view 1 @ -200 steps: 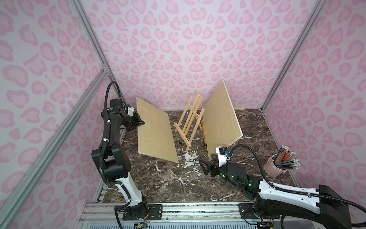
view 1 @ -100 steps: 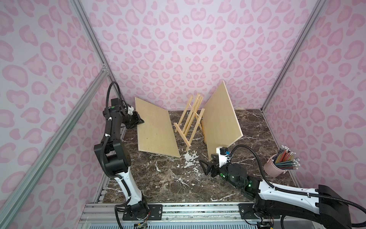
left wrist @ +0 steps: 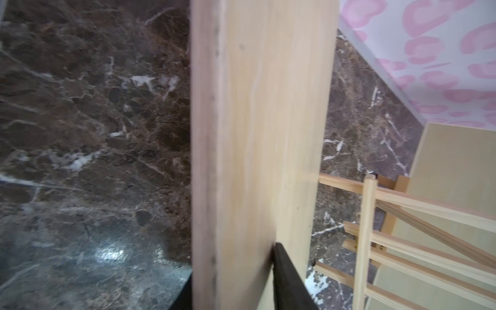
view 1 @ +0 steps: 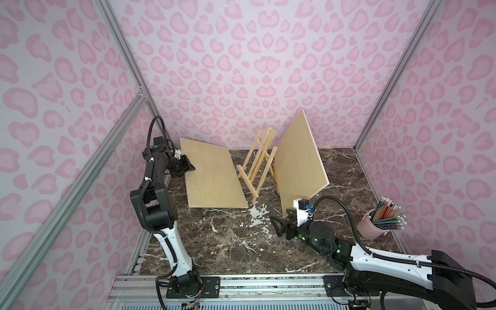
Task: Disassemble the easel
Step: Place the easel at the corner of the board.
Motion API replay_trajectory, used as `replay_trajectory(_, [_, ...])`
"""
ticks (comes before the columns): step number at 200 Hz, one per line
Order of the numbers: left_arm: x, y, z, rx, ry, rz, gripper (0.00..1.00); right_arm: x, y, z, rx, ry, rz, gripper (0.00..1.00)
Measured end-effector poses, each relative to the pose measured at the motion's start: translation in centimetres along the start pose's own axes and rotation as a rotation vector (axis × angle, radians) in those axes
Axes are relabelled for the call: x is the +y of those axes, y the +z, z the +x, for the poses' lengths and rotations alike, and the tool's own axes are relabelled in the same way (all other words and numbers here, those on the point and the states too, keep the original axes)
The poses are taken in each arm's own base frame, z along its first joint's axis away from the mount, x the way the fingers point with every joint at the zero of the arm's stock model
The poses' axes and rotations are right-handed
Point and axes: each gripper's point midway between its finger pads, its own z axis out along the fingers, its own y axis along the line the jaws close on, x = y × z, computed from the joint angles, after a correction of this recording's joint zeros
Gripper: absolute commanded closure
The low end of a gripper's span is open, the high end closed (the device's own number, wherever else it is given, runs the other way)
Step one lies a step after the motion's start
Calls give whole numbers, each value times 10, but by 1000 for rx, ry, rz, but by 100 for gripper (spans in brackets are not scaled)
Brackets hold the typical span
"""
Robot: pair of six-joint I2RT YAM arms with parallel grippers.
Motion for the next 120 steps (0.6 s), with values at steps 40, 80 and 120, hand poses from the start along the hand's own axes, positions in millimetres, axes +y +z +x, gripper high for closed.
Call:
replay_trajectory(40, [37,-5,1,-12,-30,-210,56,-2,-1,-1,-9,1,8,3])
replay_trajectory(80, [47,-10,3,-18,-59,-273,53,-3,-1,-1,-8,0,12,3])
replay_trajectory(120, [118,-30,32,71,-101,-667,47,-3,-1,-1,-10,0,15,3])
